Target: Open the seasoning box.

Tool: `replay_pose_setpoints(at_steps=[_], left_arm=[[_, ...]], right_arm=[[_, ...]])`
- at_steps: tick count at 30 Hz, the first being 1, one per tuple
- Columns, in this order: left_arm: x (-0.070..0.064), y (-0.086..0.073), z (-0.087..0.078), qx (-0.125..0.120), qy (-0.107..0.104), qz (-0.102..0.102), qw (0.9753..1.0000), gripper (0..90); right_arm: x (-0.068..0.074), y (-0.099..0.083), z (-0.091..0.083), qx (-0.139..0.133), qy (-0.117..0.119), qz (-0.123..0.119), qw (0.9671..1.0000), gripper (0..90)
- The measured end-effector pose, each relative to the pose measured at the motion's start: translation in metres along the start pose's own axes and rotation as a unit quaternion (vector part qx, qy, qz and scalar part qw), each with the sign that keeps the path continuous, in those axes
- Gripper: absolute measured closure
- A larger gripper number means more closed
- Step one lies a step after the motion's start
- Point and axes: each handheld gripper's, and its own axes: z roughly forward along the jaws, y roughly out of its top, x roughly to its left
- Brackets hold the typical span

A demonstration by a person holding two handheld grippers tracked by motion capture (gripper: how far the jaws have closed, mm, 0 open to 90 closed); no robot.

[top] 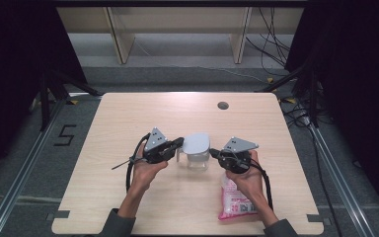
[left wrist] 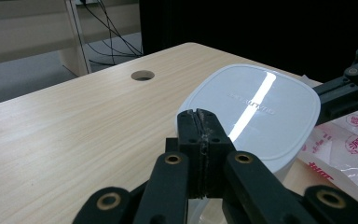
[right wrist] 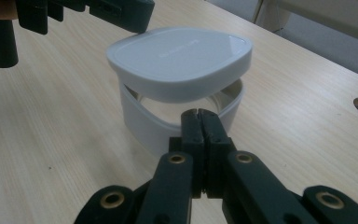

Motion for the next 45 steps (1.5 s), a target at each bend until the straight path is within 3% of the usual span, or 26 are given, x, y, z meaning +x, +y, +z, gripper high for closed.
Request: replay_pose_setpoints(at_steps=[4, 12, 14, 17, 21, 23, 24, 25, 26, 27, 30, 32, 38, 42, 43, 45], left_arm=[[0.000, -0.001, -0.001, 0.000, -0.001, 0.000, 1.0000, 88.4], [0.001, -0.001, -0.003, -0.007, 0.004, 0.000, 1.0000, 85.3], [0.001, -0.001, -0.007, -0.019, 0.008, -0.011, 0.9997, 80.6], [-0.001, 0.002, -0.016, -0.024, 0.007, 0.001, 0.9997, 73.7], [-0.003, 0.001, -0.027, -0.028, 0.007, -0.013, 0.9995, 61.5], [-0.006, -0.002, -0.031, -0.028, 0.001, -0.015, 0.9995, 56.2], [-0.007, -0.005, -0.033, -0.027, -0.004, -0.006, 0.9996, 54.4], [-0.009, -0.007, -0.034, -0.022, -0.007, -0.006, 0.9997, 51.8], [-0.010, -0.010, -0.035, -0.018, -0.009, -0.014, 0.9997, 48.7], [-0.012, -0.013, -0.037, -0.017, -0.007, -0.022, 0.9996, 45.8], [-0.017, -0.019, -0.041, -0.001, 0.006, -0.012, 0.9999, 42.2], [-0.019, -0.021, -0.043, -0.002, 0.003, -0.010, 0.9999, 41.1], [-0.029, -0.031, -0.047, 0.006, 0.004, -0.007, 0.9999, 36.8], [-0.031, -0.040, -0.048, 0.001, 0.002, -0.013, 0.9999, 34.7], [-0.032, -0.042, -0.048, -0.004, 0.005, -0.023, 0.9997, 34.7], [-0.034, -0.044, -0.049, -0.004, 0.009, -0.026, 0.9996, 34.4]], right_arm=[[0.000, 0.003, 0.000, -0.005, -0.009, -0.015, 0.9998, 90.0], [0.002, 0.008, -0.002, -0.014, -0.005, -0.014, 0.9998, 90.0], [0.003, 0.011, -0.002, -0.020, -0.003, -0.010, 0.9997, 90.0], [0.005, 0.014, -0.002, -0.023, -0.003, -0.017, 0.9996, 90.0], [0.008, 0.020, 0.001, -0.029, 0.001, -0.022, 0.9993, 90.0], [0.010, 0.024, 0.003, -0.031, 0.001, -0.030, 0.9991, 90.0], [0.012, 0.025, 0.003, -0.032, 0.000, -0.023, 0.9992, 90.0], [0.011, 0.027, 0.004, -0.034, 0.003, -0.036, 0.9988, 90.0], [0.013, 0.028, 0.004, -0.036, 0.001, -0.024, 0.9991, 90.0], [0.013, 0.030, 0.003, -0.032, -0.001, -0.030, 0.9991, 90.0], [0.015, 0.033, 0.005, -0.039, 0.005, -0.036, 0.9986, 90.0], [0.017, 0.034, 0.007, -0.041, 0.001, -0.026, 0.9988, 90.0], [0.020, 0.039, 0.010, -0.040, 0.004, -0.031, 0.9987, 90.0], [0.026, 0.044, 0.011, -0.046, 0.001, -0.035, 0.9983, 90.0], [0.025, 0.046, 0.012, -0.051, 0.003, -0.050, 0.9975, 89.9], [0.028, 0.050, 0.012, -0.048, 0.012, -0.042, 0.9979, 89.9]])
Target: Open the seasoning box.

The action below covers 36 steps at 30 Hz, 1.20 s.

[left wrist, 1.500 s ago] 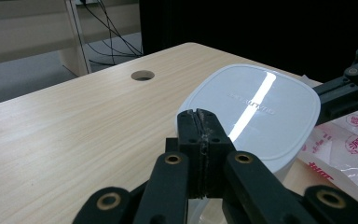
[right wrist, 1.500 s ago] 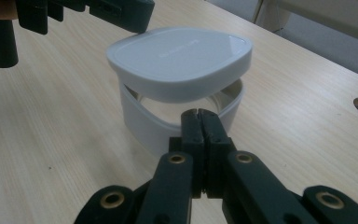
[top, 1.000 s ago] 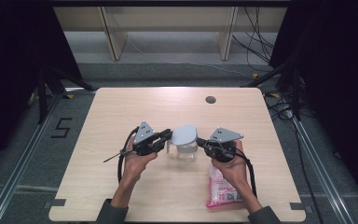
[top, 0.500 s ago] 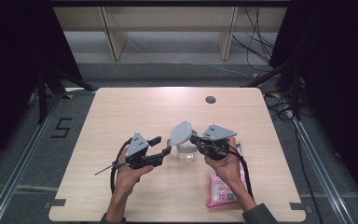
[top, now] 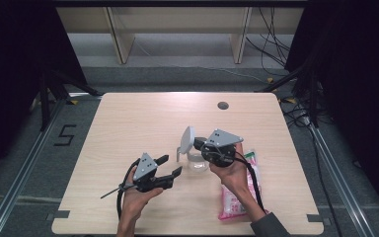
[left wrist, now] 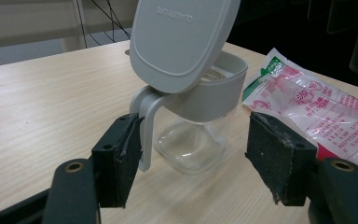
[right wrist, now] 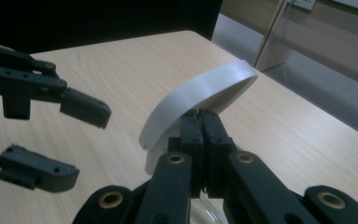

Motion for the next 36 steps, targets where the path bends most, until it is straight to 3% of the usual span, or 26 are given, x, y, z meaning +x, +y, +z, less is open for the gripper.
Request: replay_pose_setpoints(at_steps=[1, 6, 9, 13, 14, 15, 18, 24, 25, 27, 32, 33, 34, 35, 36], left_arm=[[0.000, 0.000, 0.000, 0.004, 0.000, 0.013, 0.9999, 33.9], [-0.006, -0.005, 0.001, 0.000, -0.003, -0.005, 1.0000, 32.8], [-0.012, -0.010, 0.001, 0.004, -0.006, -0.010, 0.9999, 31.3], [-0.017, -0.015, 0.003, 0.008, -0.019, -0.009, 0.9998, 30.6], [-0.019, -0.015, 0.002, 0.013, -0.018, -0.006, 0.9997, 30.4], [-0.020, -0.016, 0.003, 0.013, -0.018, -0.009, 0.9997, 30.3], [-0.023, -0.018, 0.003, 0.012, -0.025, -0.013, 0.9995, 29.9], [-0.029, -0.026, 0.005, 0.018, -0.033, -0.019, 0.9991, 29.6], [-0.029, -0.027, 0.005, 0.020, -0.034, -0.020, 0.9990, 29.4], [-0.031, -0.028, 0.005, 0.019, -0.038, -0.020, 0.9989, 29.0], [-0.038, -0.030, 0.005, 0.023, -0.042, -0.011, 0.9988, 28.8], [-0.039, -0.031, 0.005, 0.025, -0.039, -0.012, 0.9989, 28.7], [-0.040, -0.031, 0.005, 0.025, -0.041, -0.012, 0.9988, 28.6], [-0.040, -0.031, 0.005, 0.026, -0.042, -0.009, 0.9987, 28.5], [-0.041, -0.031, 0.004, 0.030, -0.040, -0.008, 0.9987, 28.5]], right_arm=[[0.001, 0.001, 0.000, 0.000, 0.002, -0.004, 1.0000, 89.9], [0.005, 0.008, 0.004, -0.014, -0.001, -0.005, 0.9999, 89.9], [0.010, 0.011, 0.011, -0.013, 0.007, -0.018, 0.9997, 89.1], [0.009, 0.009, 0.007, -0.010, 0.011, -0.010, 0.9998, 84.8], [0.007, 0.007, 0.004, -0.010, 0.017, -0.014, 0.9997, 82.8], [0.008, 0.005, -0.001, -0.008, 0.016, -0.001, 0.9998, 80.9], [0.001, -0.005, -0.016, -0.007, 0.009, -0.008, 0.9999, 73.3], [-0.012, -0.032, -0.050, -0.002, -0.014, 0.022, 0.9997, 56.9], [-0.017, -0.037, -0.055, -0.008, -0.020, 0.010, 0.9997, 55.1], [-0.018, -0.048, -0.066, 0.004, -0.021, 0.046, 0.9987, 50.8], [-0.029, -0.075, -0.088, 0.007, -0.051, 0.077, 0.9957, 44.8], [-0.028, -0.080, -0.092, 0.012, -0.054, 0.101, 0.9934, 43.6], [-0.032, -0.084, -0.095, 0.013, -0.057, 0.098, 0.9934, 42.7], [-0.031, -0.089, -0.097, 0.016, -0.063, 0.115, 0.9912, 41.9], [-0.035, -0.093, -0.099, 0.013, -0.065, 0.109, 0.9918, 41.1]])
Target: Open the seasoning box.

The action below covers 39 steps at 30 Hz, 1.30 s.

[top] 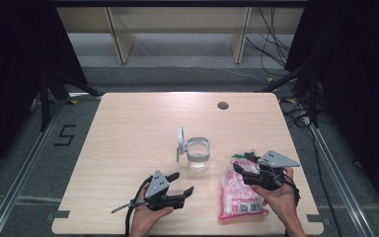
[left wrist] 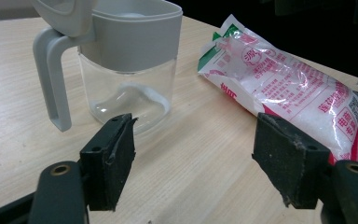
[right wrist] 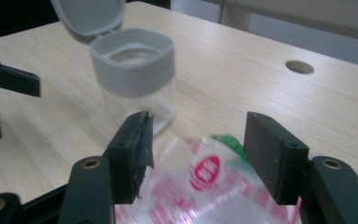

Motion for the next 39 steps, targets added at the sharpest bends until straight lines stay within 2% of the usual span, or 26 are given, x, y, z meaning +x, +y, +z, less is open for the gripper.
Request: replay_pose_setpoints(at_steps=[2, 3, 5, 6, 7, 9, 12, 15, 17, 18, 19, 21, 22, 24, 25, 26, 27, 29, 30, 31, 33, 34, 35, 36, 38, 39], left_arm=[[-0.001, 0.000, 0.000, -0.001, 0.000, 0.000, 1.0000, 28.4], [-0.001, 0.000, 0.000, -0.002, 0.000, -0.001, 1.0000, 28.4], [-0.002, -0.001, 0.000, 0.000, -0.001, 0.000, 1.0000, 28.1], [-0.002, -0.001, 0.001, -0.002, -0.008, 0.002, 1.0000, 28.1], [-0.003, -0.001, 0.002, -0.005, -0.009, 0.000, 0.9999, 28.0], [-0.004, -0.002, 0.002, -0.004, -0.009, -0.001, 1.0000, 27.9], [-0.004, -0.003, 0.003, -0.003, -0.018, -0.005, 0.9998, 27.6], [-0.004, -0.003, 0.003, -0.006, -0.013, -0.010, 0.9998, 27.6], [-0.004, -0.003, 0.003, -0.011, -0.016, -0.012, 0.9997, 27.5], [-0.004, -0.002, 0.003, -0.010, -0.016, -0.012, 0.9997, 27.5], [-0.004, -0.002, 0.003, -0.008, -0.016, -0.010, 0.9998, 27.4], [-0.004, -0.001, 0.003, -0.008, -0.014, -0.013, 0.9998, 27.3], [-0.005, -0.001, 0.003, -0.008, -0.013, -0.013, 0.9998, 27.2], [-0.005, -0.002, 0.003, -0.003, -0.013, -0.008, 0.9999, 27.0], [-0.006, -0.002, 0.003, -0.003, -0.015, -0.008, 0.9998, 27.0], [-0.007, -0.002, 0.003, -0.002, -0.015, -0.007, 0.9999, 27.0], [-0.008, -0.001, 0.003, -0.001, -0.014, -0.005, 0.9999, 27.0], [-0.009, -0.001, 0.004, -0.001, -0.015, -0.007, 0.9999, 27.0], [-0.009, -0.001, 0.004, -0.002, -0.014, -0.007, 0.9999, 26.8], [-0.008, -0.001, 0.004, 0.001, -0.011, -0.004, 0.9999, 26.7], [-0.008, -0.001, 0.005, 0.001, -0.012, -0.001, 0.9999, 26.6], [-0.008, -0.001, 0.005, 0.003, -0.012, 0.001, 0.9999, 26.6], [-0.008, -0.001, 0.005, 0.003, -0.011, 0.001, 0.9999, 26.6], [-0.008, -0.001, 0.005, 0.005, -0.010, 0.002, 0.9999, 26.7], [-0.009, -0.001, 0.005, 0.006, -0.005, 0.001, 1.0000, 26.6], [-0.010, -0.001, 0.006, 0.003, -0.006, -0.002, 1.0000, 26.6]], right_arm=[[-0.002, -0.007, -0.004, 0.007, -0.007, 0.024, 0.9997, 38.9], [-0.006, -0.011, -0.005, 0.002, -0.009, 0.014, 0.9999, 38.6], [-0.008, -0.018, -0.010, 0.006, -0.020, 0.031, 0.9993, 36.7], [-0.010, -0.020, -0.011, 0.006, -0.022, 0.024, 0.9994, 35.5], [-0.009, -0.022, -0.013, 0.007, -0.025, 0.042, 0.9988, 34.9], [-0.014, -0.027, -0.014, 0.001, -0.029, 0.037, 0.9989, 32.6], [-0.018, -0.032, -0.019, 0.001, -0.035, 0.057, 0.9977, 29.8], [-0.021, -0.036, -0.021, -0.002, -0.038, 0.087, 0.9954, 28.4], [-0.027, -0.039, -0.022, -0.005, -0.036, 0.078, 0.9963, 26.6], [-0.025, -0.040, -0.023, 0.005, -0.041, 0.097, 0.9944, 25.4], [-0.026, -0.041, -0.023, 0.008, -0.040, 0.102, 0.9939, 25.2], [-0.029, -0.044, -0.022, 0.007, -0.044, 0.095, 0.9945, 24.2], [-0.031, -0.044, -0.022, 0.008, -0.042, 0.081, 0.9958, 23.8], [-0.032, -0.045, -0.020, 0.005, -0.035, 0.086, 0.9957, 22.4], [-0.032, -0.046, -0.019, 0.006, -0.031, 0.100, 0.9944, 21.3], [-0.035, -0.047, -0.019, 0.016, -0.036, 0.090, 0.9952, 21.3], [-0.031, -0.048, -0.020, 0.025, -0.035, 0.115, 0.9925, 21.3], [-0.036, -0.051, -0.016, 0.020, -0.036, 0.091, 0.9950, 21.0], [-0.036, -0.051, -0.016, 0.020, -0.033, 0.097, 0.9945, 20.7], [-0.037, -0.051, -0.017, 0.025, -0.031, 0.091, 0.9950, 20.8], [-0.034, -0.052, -0.016, 0.030, -0.030, 0.114, 0.9926, 20.8], [-0.037, -0.053, -0.014, 0.021, -0.020, 0.102, 0.9944, 20.9], [-0.034, -0.053, -0.014, 0.029, -0.024, 0.124, 0.9916, 21.1], [-0.039, -0.054, -0.012, 0.029, -0.032, 0.099, 0.9941, 21.3], [-0.039, -0.054, -0.012, 0.039, -0.037, 0.086, 0.9949, 21.4], [-0.036, -0.054, -0.011, 0.039, -0.030, 0.105, 0.9933, 21.6]])
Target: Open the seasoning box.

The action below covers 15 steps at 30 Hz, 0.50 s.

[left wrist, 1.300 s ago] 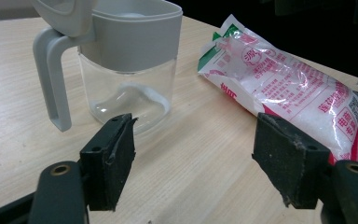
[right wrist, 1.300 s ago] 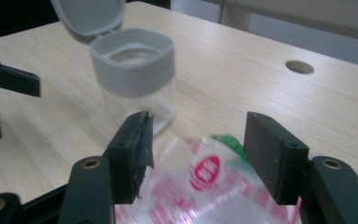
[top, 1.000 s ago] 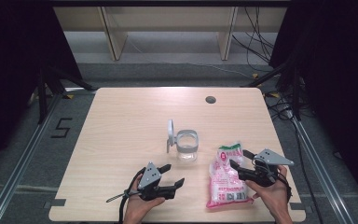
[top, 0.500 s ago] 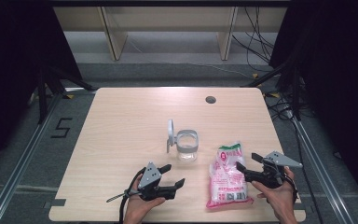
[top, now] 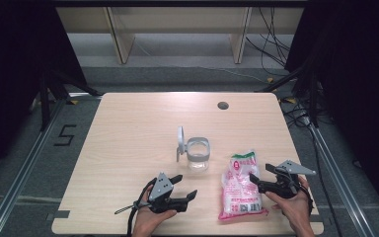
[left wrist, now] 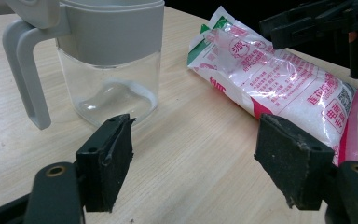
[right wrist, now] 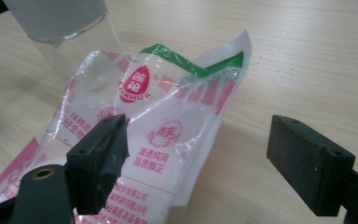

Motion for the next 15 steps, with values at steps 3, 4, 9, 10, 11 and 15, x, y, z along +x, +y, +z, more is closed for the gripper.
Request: replay_pose_setpoints(at_steps=[3, 4, 9, 10, 11, 15], left_arm=[[0.000, 0.000, -0.001, 0.003, 0.002, 0.002, 1.0000, 26.6], [0.000, 0.000, -0.001, -0.001, -0.001, 0.000, 1.0000, 26.6], [0.000, 0.001, -0.003, 0.001, 0.003, 0.005, 1.0000, 26.6], [0.001, 0.001, -0.003, -0.001, 0.002, 0.004, 1.0000, 26.6], [0.000, 0.001, -0.002, -0.005, -0.002, 0.000, 1.0000, 26.6], [0.000, 0.001, -0.003, -0.002, 0.004, 0.000, 1.0000, 26.6]], right_arm=[[-0.002, 0.000, 0.001, 0.000, 0.002, -0.004, 1.0000, 22.1], [-0.001, 0.000, 0.002, -0.004, 0.005, 0.008, 1.0000, 22.2], [-0.006, 0.000, 0.008, -0.011, 0.006, 0.009, 0.9999, 23.2], [-0.006, 0.001, 0.010, -0.003, 0.009, 0.016, 0.9998, 23.4], [-0.004, 0.001, 0.011, 0.000, 0.006, 0.026, 0.9996, 23.8], [-0.003, 0.005, 0.018, 0.007, 0.006, 0.023, 0.9997, 24.7]])
